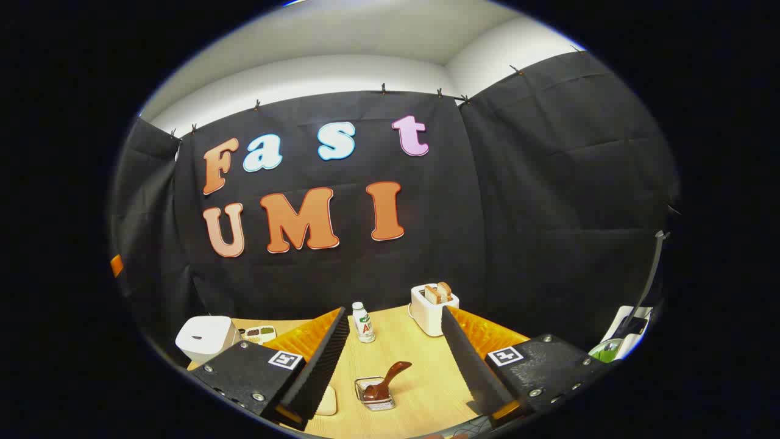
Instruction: Close the left gripper, press the button to open the rice cooker; take a wooden spoon from the chopstick holder with the right hand, scoop a spoonful of rice and pour it into the rice cooker, then put the wooden spoon back into the chopstick holder.
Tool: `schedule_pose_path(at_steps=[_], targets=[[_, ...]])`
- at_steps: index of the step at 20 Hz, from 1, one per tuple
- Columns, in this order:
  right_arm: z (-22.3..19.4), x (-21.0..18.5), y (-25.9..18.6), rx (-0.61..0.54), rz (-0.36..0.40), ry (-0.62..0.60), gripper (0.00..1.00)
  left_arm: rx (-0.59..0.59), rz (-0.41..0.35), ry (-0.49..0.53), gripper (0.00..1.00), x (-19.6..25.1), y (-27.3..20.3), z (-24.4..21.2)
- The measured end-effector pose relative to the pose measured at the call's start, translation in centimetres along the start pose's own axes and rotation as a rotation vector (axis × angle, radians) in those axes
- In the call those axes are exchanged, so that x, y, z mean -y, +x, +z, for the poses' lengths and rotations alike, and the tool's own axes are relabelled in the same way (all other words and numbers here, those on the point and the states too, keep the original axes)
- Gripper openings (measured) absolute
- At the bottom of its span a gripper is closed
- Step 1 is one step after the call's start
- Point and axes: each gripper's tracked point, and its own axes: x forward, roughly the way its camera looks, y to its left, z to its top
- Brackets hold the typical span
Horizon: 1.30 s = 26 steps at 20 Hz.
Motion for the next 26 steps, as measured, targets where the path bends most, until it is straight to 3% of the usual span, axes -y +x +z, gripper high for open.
schedule_pose_path(at_steps=[4,11,14,20,26], targets=[[0.0,1.4,1.2,-0.018,0.041,-0.001,0.95,-0.012,-0.004,-0.052,0.99,2.0,-0.4,-0.6],[0.1,3.7,2.7,-0.023,0.093,-0.076,0.95,-0.013,0.066,0.012,0.99,3.9,-2.3,-0.6],[0.3,4.2,3.4,-0.019,0.116,-0.091,0.95,-0.010,0.091,-0.005,0.98,4.2,-2.8,-0.1],[0.5,4.2,4.1,-0.012,0.114,-0.089,0.95,0.005,0.111,0.017,0.98,2.9,-1.6,0.6],[0.8,2.4,3.9,0.012,0.071,-0.127,0.95,-0.014,0.061,0.014,0.98,0.1,1.1,0.4]])
